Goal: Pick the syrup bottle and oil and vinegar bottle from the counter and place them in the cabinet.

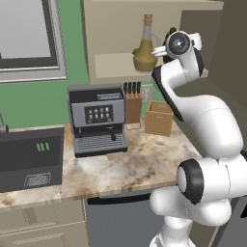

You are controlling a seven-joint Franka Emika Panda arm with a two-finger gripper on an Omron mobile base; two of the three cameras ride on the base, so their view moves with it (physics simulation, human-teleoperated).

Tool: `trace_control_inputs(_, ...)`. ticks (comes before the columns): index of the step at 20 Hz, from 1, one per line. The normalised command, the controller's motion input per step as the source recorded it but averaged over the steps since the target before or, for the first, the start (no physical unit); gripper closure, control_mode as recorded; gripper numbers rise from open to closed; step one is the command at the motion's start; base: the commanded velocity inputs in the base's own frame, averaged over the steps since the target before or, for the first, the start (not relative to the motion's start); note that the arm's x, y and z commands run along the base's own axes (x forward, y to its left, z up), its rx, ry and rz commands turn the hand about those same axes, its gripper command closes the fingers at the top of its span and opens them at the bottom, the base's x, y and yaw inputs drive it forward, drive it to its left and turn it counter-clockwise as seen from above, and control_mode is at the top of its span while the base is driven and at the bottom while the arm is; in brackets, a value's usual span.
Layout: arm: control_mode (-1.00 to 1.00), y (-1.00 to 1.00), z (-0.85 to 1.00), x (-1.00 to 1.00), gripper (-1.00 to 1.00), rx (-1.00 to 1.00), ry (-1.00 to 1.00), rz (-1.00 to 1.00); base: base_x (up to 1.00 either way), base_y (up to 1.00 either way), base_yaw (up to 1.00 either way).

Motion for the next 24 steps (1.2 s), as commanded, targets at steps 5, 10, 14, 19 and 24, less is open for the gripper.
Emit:
trace_control_inputs(5, -1.00, -0.29, -0.12, 0.19, -1.00, 0.00, 0.00, 0.00, 0.00, 0.00, 0.00)
trace_control_inputs(10, -1.00, -0.23, -0.05, 0.26, -1.00, 0.00, 0.00, 0.00, 0.00, 0.00, 0.00)
trace_control_inputs(14, -1.00, -0.08, 0.00, 0.04, -1.00, 0.00, -0.02, 0.00, 0.00, 0.00, 0.00)
trace_control_inputs(19, -1.00, 0.00, 0.00, 0.01, -1.00, 0.00, -0.05, 0.00, 0.00, 0.00, 0.00)
trace_control_inputs(24, -1.00, 0.00, 0.00, 0.12, -1.00, 0.00, -0.03, 0.03, 0.00, 0.00, 0.00)
